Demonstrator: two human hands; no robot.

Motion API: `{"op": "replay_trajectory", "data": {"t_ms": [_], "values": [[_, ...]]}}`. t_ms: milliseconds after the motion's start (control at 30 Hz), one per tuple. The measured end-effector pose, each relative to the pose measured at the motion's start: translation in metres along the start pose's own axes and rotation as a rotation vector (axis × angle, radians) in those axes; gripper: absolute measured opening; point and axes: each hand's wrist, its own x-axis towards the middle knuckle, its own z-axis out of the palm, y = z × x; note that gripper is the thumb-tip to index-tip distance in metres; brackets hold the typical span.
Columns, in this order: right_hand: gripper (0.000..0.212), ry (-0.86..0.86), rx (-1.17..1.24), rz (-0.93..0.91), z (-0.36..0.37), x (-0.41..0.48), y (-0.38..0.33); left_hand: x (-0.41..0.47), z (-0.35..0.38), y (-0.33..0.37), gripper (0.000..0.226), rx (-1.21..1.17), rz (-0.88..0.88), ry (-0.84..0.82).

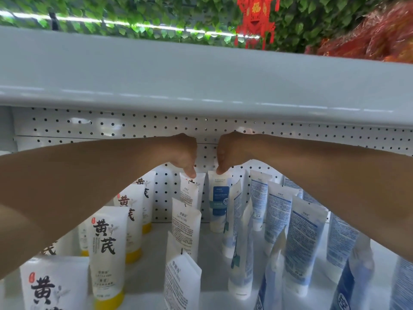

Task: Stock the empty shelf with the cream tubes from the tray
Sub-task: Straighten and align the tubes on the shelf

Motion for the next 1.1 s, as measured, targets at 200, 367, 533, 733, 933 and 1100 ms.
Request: {"op": "replay_trajectory", "data": {"t_ms": [200, 367, 533, 733, 933, 1100], "values": [[0.048, 0.02, -0.055, 0.032, -0.014, -0.03, -0.008, -0.03, -0.012, -0.001, 0.052, -0.113, -0.128, -0.005], [0.045, -0.12, -0.014, 0.117, -0.014, -0.053, -0.014, -0.047, -0.009, 0.005, 0.055, -0.189, -0.221, -0.158], [0.036, -0.205, 0.017, 0.161, -0.013, -0.061, -0.021, -0.053, -0.003, 0.01, 0.04, -0.331, -0.225, -0.17], [0.027, -0.172, 0.007, 0.147, -0.007, -0.057, -0.021, -0.054, -0.006, 0.018, 0.03, -0.366, -0.207, -0.154], [0.043, -0.038, 0.009, 0.09, -0.001, -0.053, -0.017, -0.055, -0.005, 0.021, 0.016, -0.133, -0.084, 0.007], [0.032, -0.009, 0.047, 0.006, 0.001, -0.051, -0.014, -0.057, -0.002, 0.015, 0.022, -0.145, 0.014, 0.036]]}}
